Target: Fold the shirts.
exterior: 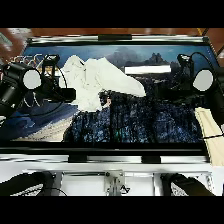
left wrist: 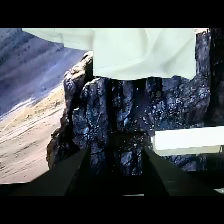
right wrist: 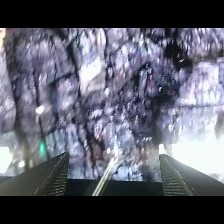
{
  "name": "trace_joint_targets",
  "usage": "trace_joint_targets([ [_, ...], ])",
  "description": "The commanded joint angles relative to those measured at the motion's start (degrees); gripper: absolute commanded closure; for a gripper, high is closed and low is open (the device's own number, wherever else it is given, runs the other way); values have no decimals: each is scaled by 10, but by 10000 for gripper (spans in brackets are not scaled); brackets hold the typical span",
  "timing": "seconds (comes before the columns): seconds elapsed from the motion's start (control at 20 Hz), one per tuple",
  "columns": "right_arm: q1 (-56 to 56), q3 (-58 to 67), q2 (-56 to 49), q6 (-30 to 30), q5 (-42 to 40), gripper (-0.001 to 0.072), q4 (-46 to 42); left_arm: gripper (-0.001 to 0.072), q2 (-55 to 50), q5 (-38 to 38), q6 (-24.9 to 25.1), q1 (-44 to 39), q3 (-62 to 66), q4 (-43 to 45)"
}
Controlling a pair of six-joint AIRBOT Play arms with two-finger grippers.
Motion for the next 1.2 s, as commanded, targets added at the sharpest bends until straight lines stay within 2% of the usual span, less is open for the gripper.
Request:
trace_joint_targets([
  [0.0,0,0,0,0,-9,34,17,297,0,0,0,0,0,0],
  [0.2,0,0,0,0,-26,34,26,297,0,0,0,0,0,0],
  [0.35,0,0,-11,-8,-88,34,69,297,0,0,0,0,0,0],
  [0.5,4,0,-57,-31,-146,34,156,298,0,0,0,0,0,0],
  [0.75,57,0,-149,-41,-175,33,167,297,0,0,0,0,0,0],
  [0.95,70,1,-159,-44,-174,33,159,297,-2,95,0,0,0,-2],
  [1.15,70,2,-151,-44,-158,34,104,296,-4,174,5,-2,0,-31],
])
